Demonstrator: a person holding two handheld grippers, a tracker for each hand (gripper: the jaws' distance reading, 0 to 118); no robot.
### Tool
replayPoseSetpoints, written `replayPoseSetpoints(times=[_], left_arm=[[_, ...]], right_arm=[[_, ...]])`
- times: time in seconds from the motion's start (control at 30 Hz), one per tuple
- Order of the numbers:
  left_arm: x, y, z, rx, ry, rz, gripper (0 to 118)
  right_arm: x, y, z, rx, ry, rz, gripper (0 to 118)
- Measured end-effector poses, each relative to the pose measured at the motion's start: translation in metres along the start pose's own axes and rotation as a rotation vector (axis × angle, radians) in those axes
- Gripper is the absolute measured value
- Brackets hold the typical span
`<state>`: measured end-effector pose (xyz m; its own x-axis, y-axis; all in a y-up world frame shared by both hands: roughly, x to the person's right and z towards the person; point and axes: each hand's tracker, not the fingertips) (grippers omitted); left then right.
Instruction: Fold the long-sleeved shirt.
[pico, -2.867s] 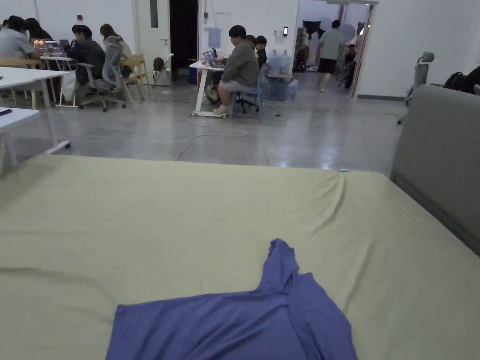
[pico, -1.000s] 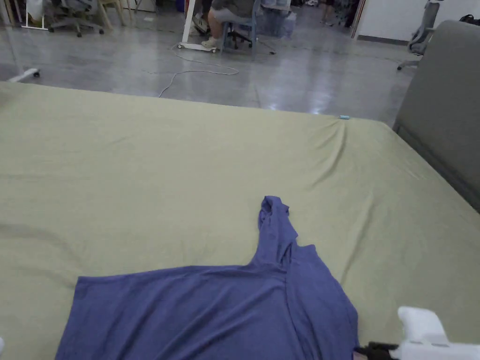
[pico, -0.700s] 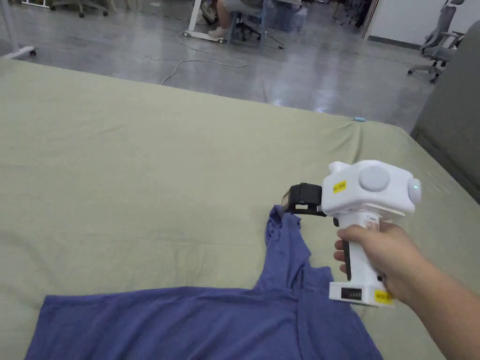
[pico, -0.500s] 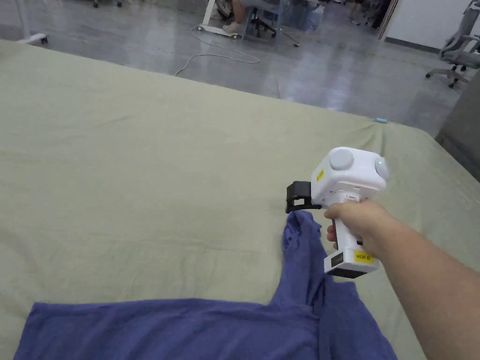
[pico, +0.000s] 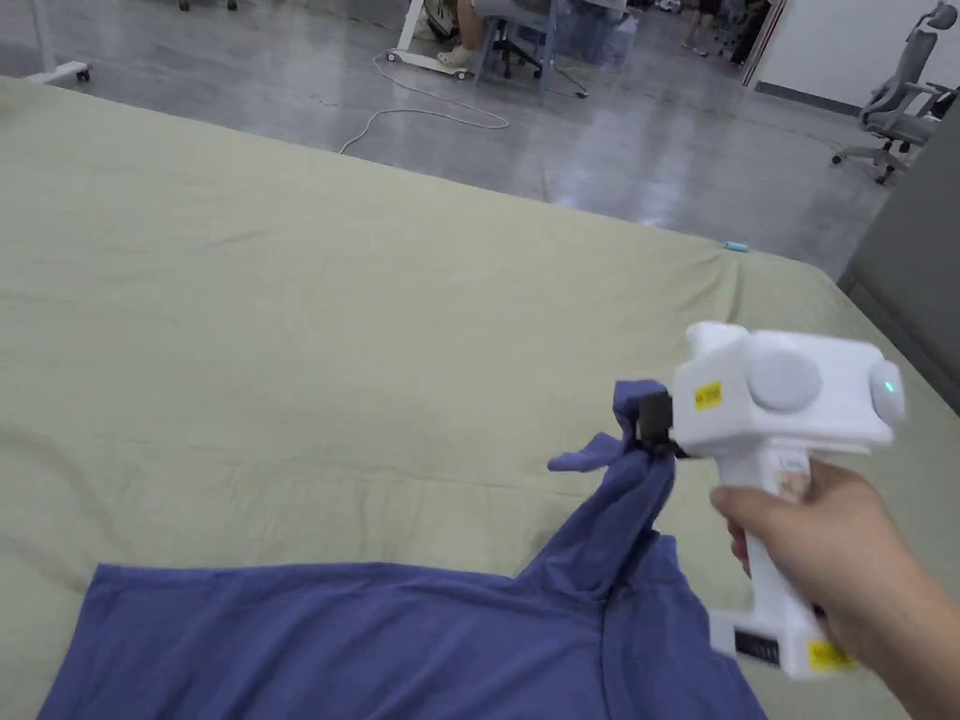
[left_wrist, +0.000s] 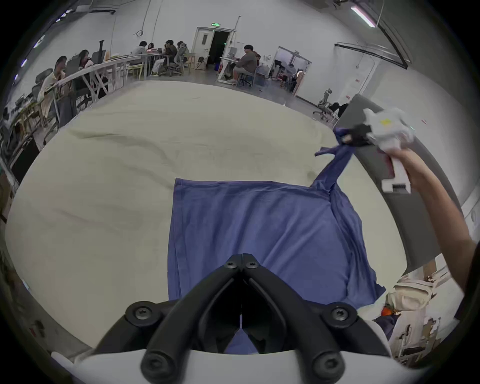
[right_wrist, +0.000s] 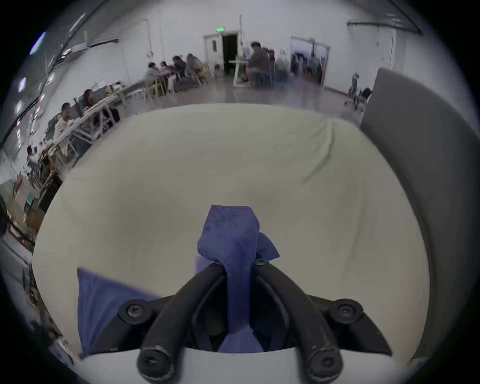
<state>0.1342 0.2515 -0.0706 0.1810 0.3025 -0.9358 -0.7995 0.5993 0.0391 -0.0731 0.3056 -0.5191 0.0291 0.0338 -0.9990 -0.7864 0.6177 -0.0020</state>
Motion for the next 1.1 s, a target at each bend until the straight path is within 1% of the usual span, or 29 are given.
replayPoseSetpoints(times=[0.03,0.07,0.13,0.17,0.2,0.27,0.3,0.33,0.37,0.4,0.43,0.47,0.5,0.53,0.57,0.6,0.63,0.67,0.73,0.8,0.83,0.9,0.93,0.97,1.0,1.03,1.07,1.1], left_arm=[[0.001,-0.003,0.004,0.001,-0.003,0.001,0],[0.003,-0.005,0.009,0.004,-0.003,0.002,0],[0.003,-0.011,0.016,0.005,0.007,0.008,0],[0.002,-0.014,0.021,0.011,0.012,0.014,0],[0.004,-0.014,0.027,0.015,0.014,0.022,0],[0.002,-0.02,0.032,0.015,0.021,0.039,0],[0.002,-0.022,0.034,0.01,0.024,0.045,0],[0.003,-0.023,0.036,0.008,0.025,0.048,0],[0.003,-0.026,0.039,0.007,0.031,0.052,0],[0.003,-0.028,0.042,0.003,0.037,0.059,0],[0.003,-0.03,0.045,0.003,0.037,0.061,0],[0.005,-0.031,0.048,0.003,0.035,0.066,0],[0.005,-0.032,0.051,0.002,0.034,0.071,0],[0.005,-0.033,0.054,0.003,0.03,0.074,0],[0.006,-0.033,0.056,0.003,0.025,0.077,0],[0.006,-0.033,0.058,0.004,0.021,0.077,0],[0.007,-0.033,0.06,0.007,0.02,0.075,0],[0.008,-0.034,0.062,0.013,0.022,0.07,0],[0.006,-0.036,0.064,0.016,0.027,0.06,0],[0.006,-0.04,0.061,0.009,0.034,0.053,0],[0.007,-0.042,0.058,0.0,0.035,0.053,0],[0.008,-0.047,0.052,-0.013,0.038,0.048,0],[0.008,-0.049,0.048,-0.023,0.045,0.044,0],[0.005,-0.05,0.043,-0.033,0.058,0.046,0],[0.001,-0.05,0.039,-0.043,0.068,0.051,0],[-0.001,-0.048,0.035,-0.05,0.072,0.059,0],[-0.002,-0.044,0.03,-0.05,0.071,0.063,0],[-0.003,-0.039,0.026,-0.048,0.072,0.068,0]], right_arm=[[-0.003,-0.025,0.013,-0.003,-0.041,-0.006,6],[-0.005,-0.049,0.023,0.0,-0.061,-0.018,6],[-0.008,-0.101,0.029,-0.038,-0.067,-0.07,6],[-0.009,-0.131,0.024,-0.081,-0.079,-0.106,6],[-0.012,-0.156,0.013,-0.138,-0.112,-0.136,6],[-0.016,-0.193,-0.017,-0.289,-0.099,-0.149,6],[-0.02,-0.213,-0.035,-0.366,-0.089,-0.172,6],[-0.022,-0.224,-0.047,-0.378,-0.091,-0.175,6],[-0.025,-0.224,-0.042,-0.214,-0.127,-0.114,6],[-0.029,-0.216,-0.038,-0.204,-0.14,-0.066,7],[-0.03,-0.21,-0.04,-0.261,-0.137,-0.081,8],[-0.026,-0.203,-0.04,-0.302,-0.131,-0.124,9],[-0.019,-0.193,-0.04,-0.342,-0.111,-0.142,14],[-0.014,-0.185,-0.035,-0.375,-0.087,-0.15,22],[-0.006,-0.178,-0.023,-0.37,-0.058,-0.181,43],[0.0,-0.172,-0.009,-0.333,-0.031,-0.196,82],[0.003,-0.169,0.008,-0.278,-0.023,-0.202,103],[0.006,-0.167,0.029,-0.211,-0.042,-0.189,110],[0.011,-0.175,0.076,-0.098,-0.028,-0.199,110],[0.015,-0.19,0.102,-0.072,0.032,-0.223,110],[0.015,-0.205,0.113,-0.074,0.07,-0.245,108],[0.014,-0.235,0.125,-0.087,0.166,-0.262,106],[0.01,-0.249,0.127,-0.08,0.196,-0.244,92],[0.004,-0.261,0.127,-0.099,0.183,-0.213,59],[-0.002,-0.271,0.125,-0.13,0.161,-0.19,0],[-0.003,-0.279,0.128,-0.144,0.118,-0.18,0],[-0.005,-0.283,0.128,-0.134,0.131,-0.159,0],[-0.006,-0.285,0.127,-0.134,0.165,-0.162,0]])
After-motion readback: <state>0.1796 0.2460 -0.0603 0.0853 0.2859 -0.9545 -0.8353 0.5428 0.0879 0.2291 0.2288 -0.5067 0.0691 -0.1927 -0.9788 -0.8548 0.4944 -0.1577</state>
